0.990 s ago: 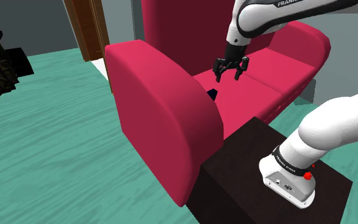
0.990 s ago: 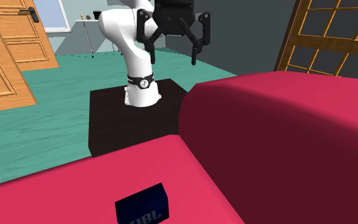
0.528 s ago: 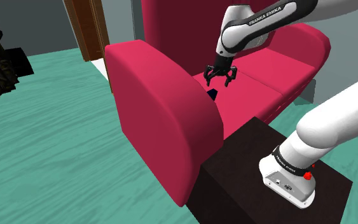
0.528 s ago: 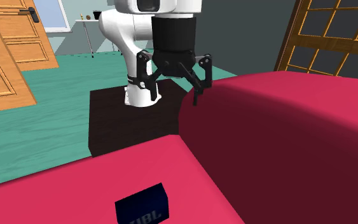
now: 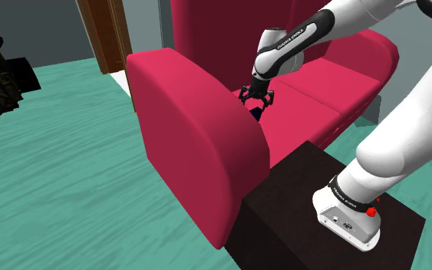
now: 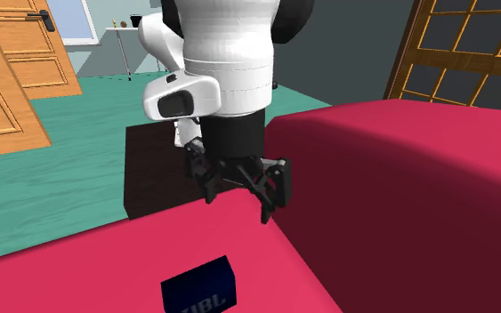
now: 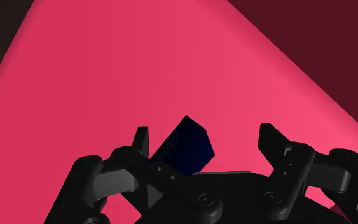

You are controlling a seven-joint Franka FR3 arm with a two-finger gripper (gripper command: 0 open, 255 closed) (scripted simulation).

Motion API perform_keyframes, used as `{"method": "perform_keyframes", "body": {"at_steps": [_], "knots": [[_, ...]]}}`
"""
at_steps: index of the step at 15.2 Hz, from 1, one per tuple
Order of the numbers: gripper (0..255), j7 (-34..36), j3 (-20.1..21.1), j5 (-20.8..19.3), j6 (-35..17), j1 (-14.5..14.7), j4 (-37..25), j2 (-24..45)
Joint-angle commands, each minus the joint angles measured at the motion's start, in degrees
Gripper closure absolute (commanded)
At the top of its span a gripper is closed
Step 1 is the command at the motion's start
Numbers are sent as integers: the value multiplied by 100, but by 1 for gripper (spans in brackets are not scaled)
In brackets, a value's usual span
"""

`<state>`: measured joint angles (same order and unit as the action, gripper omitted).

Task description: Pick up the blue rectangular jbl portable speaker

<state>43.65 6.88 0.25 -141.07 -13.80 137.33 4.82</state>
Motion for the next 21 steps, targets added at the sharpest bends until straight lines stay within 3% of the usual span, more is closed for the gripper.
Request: {"method": "perform_keyframes", "body": {"at_steps": [1,4,14,15,21], "knots": [[0,262,-92,-57,-300,-56,-207,454],[0,625,-244,-89,-648,-94,-546,1073],[0,669,-290,-152,-1161,-61,-584,1624],[255,669,-291,-153,-1157,-61,-600,1636],[255,669,-290,-152,-1154,-61,-593,1626]]}}
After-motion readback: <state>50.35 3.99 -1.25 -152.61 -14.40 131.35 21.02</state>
